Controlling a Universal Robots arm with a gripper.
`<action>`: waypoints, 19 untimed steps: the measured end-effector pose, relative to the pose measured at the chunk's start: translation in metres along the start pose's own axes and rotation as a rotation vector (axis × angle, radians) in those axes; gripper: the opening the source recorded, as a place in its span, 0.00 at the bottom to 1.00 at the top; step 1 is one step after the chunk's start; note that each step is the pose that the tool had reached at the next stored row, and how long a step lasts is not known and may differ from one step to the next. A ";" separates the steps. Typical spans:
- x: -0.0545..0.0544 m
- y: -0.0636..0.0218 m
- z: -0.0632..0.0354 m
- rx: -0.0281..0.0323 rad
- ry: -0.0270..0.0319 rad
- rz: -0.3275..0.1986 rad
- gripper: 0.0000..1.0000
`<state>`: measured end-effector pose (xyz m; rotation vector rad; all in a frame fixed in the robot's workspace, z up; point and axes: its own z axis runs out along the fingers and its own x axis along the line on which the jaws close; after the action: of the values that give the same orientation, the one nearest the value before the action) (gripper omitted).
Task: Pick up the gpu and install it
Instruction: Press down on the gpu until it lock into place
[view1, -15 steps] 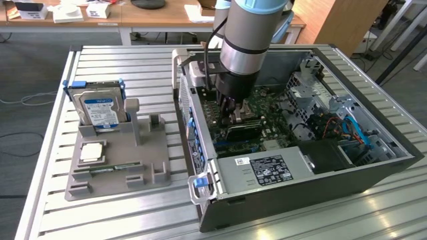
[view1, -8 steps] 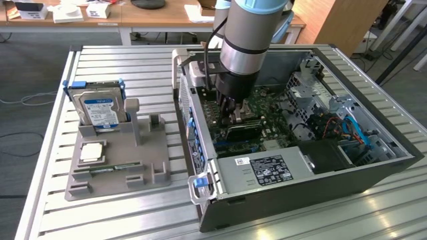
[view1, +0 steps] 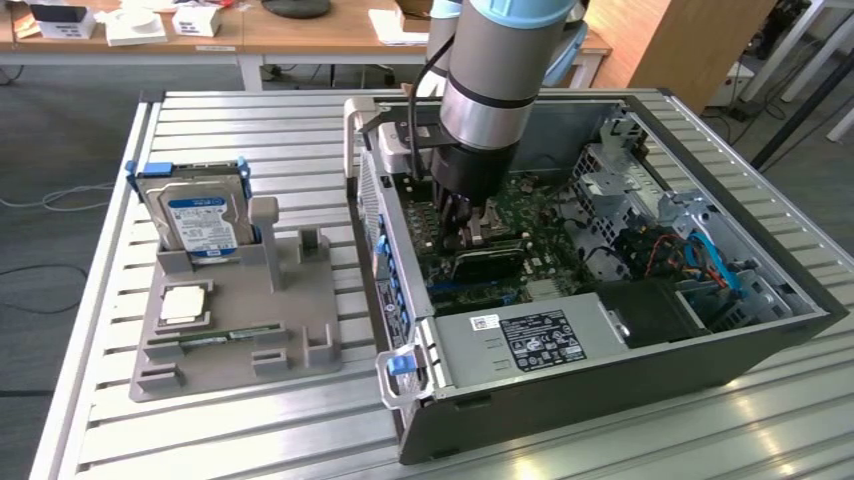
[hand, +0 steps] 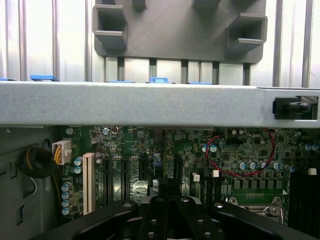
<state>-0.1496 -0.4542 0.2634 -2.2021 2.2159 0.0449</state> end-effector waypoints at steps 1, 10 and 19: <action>0.000 0.0000 0.0000 0.0000 0.0000 0.000 0.11; 0.000 0.0000 0.0006 0.0001 -0.0002 0.000 0.11; 0.000 0.0000 0.0011 0.0002 -0.0003 0.000 0.11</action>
<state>-0.1496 -0.4542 0.2623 -2.2019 2.2156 0.0450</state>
